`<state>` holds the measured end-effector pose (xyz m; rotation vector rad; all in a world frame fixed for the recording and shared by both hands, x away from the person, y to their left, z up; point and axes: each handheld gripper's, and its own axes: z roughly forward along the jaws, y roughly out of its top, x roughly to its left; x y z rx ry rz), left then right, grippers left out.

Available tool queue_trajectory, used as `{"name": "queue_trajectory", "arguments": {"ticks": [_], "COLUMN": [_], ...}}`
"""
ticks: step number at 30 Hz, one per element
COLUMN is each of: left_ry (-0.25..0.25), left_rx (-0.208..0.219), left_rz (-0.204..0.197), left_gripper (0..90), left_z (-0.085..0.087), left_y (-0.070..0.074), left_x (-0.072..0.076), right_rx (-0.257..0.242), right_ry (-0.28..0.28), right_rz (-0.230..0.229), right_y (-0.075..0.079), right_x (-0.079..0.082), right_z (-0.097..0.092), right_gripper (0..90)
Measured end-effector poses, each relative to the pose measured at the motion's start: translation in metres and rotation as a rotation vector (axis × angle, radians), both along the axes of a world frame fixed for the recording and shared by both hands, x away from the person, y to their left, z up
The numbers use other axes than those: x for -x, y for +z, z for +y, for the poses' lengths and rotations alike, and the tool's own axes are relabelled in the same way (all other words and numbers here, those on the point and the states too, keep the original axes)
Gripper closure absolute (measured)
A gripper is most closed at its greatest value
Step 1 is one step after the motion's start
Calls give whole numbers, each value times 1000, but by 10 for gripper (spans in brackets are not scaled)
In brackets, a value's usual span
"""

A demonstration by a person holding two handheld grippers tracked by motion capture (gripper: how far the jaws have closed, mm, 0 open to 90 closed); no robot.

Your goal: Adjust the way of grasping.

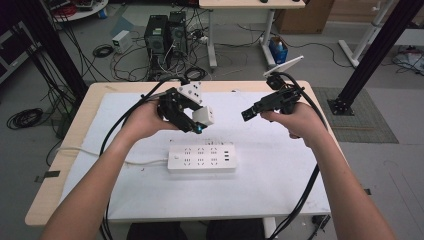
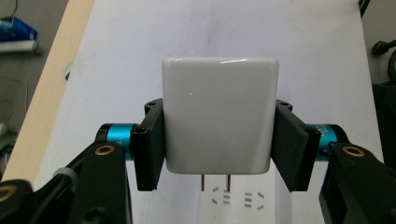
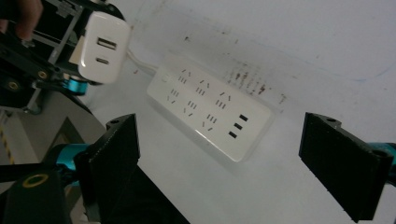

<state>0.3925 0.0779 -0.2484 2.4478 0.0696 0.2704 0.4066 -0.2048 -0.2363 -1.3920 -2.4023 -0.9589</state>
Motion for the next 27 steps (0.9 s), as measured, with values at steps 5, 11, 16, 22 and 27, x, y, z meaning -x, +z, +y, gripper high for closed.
{"name": "queue_trajectory", "arguments": {"ticks": [5,11,16,22,27], "left_ry": [-44,-64,-78,-81,-78], "left_rx": [50,95,124,125,112], "left_rz": [-5,3,-12,-35,-61], "left_gripper": [426,427,427,427,427], "left_z": [-10,-19,-22,-27,-29], "left_y": [-4,-6,-6,-8,-8], "left_x": [0,2,4,6,7], "right_rx": [-64,-148,-193,-240,-253], "right_ry": [-5,-5,-6,-13,-13], "right_rz": [25,91,116,158,170], "right_y": [-2,-6,-8,-14,-18], "right_x": [1,1,1,0,-1], "right_z": [5,16,28,41,49], "right_gripper": [185,188,263,286,434]}}
